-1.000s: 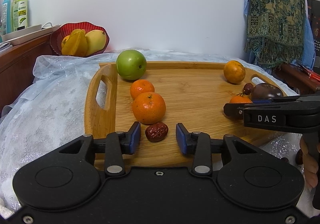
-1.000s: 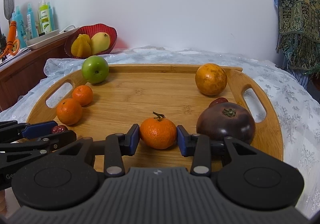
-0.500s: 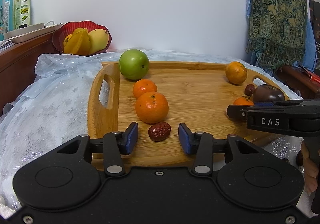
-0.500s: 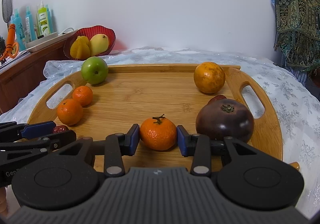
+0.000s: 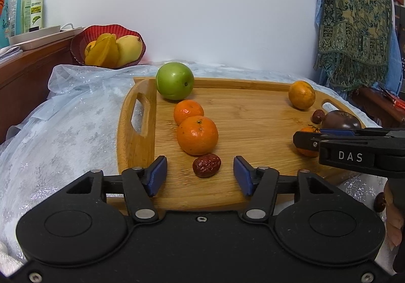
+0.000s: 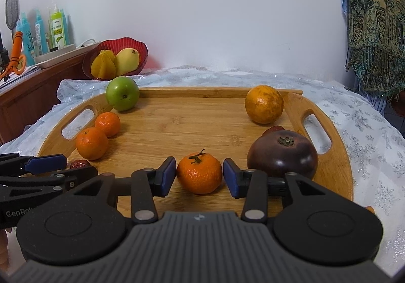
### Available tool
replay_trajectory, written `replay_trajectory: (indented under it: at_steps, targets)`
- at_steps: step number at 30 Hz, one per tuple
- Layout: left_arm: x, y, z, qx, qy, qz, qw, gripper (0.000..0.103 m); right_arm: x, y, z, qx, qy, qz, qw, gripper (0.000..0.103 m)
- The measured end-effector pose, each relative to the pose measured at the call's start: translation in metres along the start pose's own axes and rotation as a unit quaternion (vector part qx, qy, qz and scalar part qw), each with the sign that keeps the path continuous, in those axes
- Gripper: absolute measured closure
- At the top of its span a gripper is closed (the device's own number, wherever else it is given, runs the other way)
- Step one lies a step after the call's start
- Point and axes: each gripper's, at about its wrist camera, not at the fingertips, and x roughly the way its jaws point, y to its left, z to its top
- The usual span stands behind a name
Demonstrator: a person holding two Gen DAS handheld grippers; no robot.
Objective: Organize fruits
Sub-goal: 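Open the left tool releasing the date while the right tool releases the tangerine, then move both tools back off the tray toward the red dates on the sheet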
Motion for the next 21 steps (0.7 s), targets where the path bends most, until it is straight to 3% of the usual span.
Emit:
replay_trajectory:
  at_steps: [10,21]
  targets:
    - [-0.029,0.005,-0.007,-0.028,-0.028,-0.007,0.9992,0.029,-0.037,-0.005,-0.005,-0.003,-0.039,-0.006,0.999,0.035]
    - [-0.067,-0.012,-0.009,0.006,-0.050,-0.016,0.9986,0.015,-0.078,-0.010,-0.027,-0.025,-0.083,-0.033,0.996,0.017]
